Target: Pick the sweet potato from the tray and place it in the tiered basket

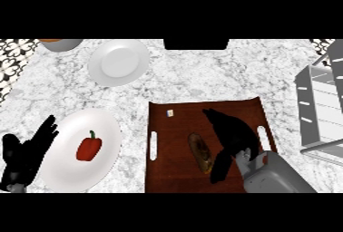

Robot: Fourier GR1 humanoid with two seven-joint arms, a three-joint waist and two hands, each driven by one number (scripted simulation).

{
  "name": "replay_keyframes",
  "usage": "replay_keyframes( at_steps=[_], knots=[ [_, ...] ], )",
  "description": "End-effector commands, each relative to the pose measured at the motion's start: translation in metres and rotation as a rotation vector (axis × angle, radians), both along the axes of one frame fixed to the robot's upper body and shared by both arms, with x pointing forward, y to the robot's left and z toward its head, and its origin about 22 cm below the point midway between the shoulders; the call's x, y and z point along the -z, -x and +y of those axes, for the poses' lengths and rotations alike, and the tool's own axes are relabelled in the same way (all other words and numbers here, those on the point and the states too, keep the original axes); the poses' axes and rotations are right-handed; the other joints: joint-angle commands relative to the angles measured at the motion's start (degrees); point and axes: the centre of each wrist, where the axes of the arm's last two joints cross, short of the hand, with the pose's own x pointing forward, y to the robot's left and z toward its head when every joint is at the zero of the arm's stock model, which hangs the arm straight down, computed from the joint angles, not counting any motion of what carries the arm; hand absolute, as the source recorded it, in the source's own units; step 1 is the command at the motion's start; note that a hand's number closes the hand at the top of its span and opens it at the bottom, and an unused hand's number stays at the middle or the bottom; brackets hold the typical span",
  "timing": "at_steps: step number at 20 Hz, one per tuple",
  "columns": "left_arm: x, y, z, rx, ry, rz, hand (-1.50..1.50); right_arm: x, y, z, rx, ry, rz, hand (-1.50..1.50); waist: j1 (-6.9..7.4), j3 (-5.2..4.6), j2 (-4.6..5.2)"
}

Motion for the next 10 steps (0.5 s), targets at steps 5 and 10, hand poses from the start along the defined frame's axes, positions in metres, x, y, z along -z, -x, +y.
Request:
replay_keyframes(
  at_steps=[5,10],
  knots=[
    [-0.013,0.002,-0.005,-0.002,-0.017,-0.005,0.00,0.003,0.019,-0.019,0.016,0.014,0.083,-1.50,-0.05,0.02,-0.06],
    [-0.005,0.005,0.013,-0.017,-0.004,-0.004,0.00,0.015,0.011,-0.013,0.025,0.018,0.071,-1.50,0.07,0.01,0.00]
  ],
)
